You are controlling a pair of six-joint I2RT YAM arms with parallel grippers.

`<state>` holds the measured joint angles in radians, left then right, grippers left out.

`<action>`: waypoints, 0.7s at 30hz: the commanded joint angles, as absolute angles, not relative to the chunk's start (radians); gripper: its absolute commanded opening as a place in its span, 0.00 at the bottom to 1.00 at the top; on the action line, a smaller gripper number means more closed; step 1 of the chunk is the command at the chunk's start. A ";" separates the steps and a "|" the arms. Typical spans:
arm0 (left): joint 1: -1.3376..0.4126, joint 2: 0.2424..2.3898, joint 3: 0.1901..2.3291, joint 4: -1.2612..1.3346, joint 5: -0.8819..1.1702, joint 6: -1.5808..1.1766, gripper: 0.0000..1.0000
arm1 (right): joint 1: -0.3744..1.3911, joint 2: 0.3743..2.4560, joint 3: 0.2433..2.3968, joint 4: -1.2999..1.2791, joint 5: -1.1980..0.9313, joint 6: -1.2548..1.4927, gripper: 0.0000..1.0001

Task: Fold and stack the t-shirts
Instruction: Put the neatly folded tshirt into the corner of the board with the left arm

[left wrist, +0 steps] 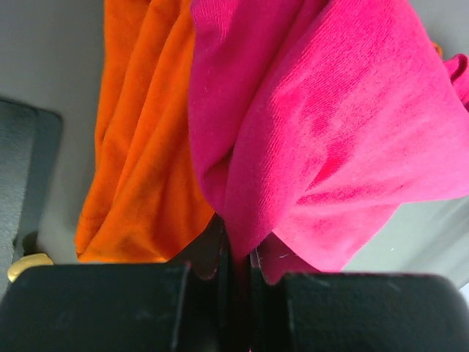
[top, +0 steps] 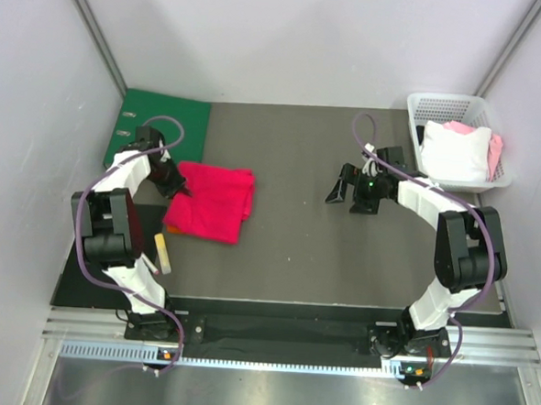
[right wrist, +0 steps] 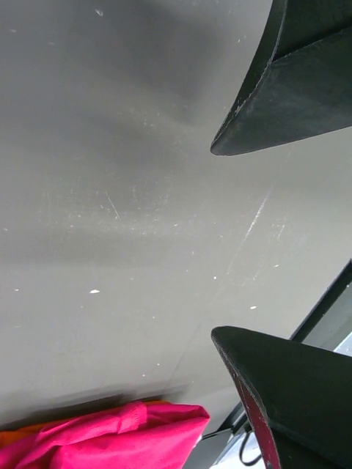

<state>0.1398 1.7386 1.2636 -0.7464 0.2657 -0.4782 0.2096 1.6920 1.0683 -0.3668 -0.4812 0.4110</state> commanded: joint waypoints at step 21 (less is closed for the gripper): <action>0.255 1.680 1.111 -0.414 0.314 -0.537 0.00 | 0.282 1.727 1.091 -0.318 -0.512 0.416 1.00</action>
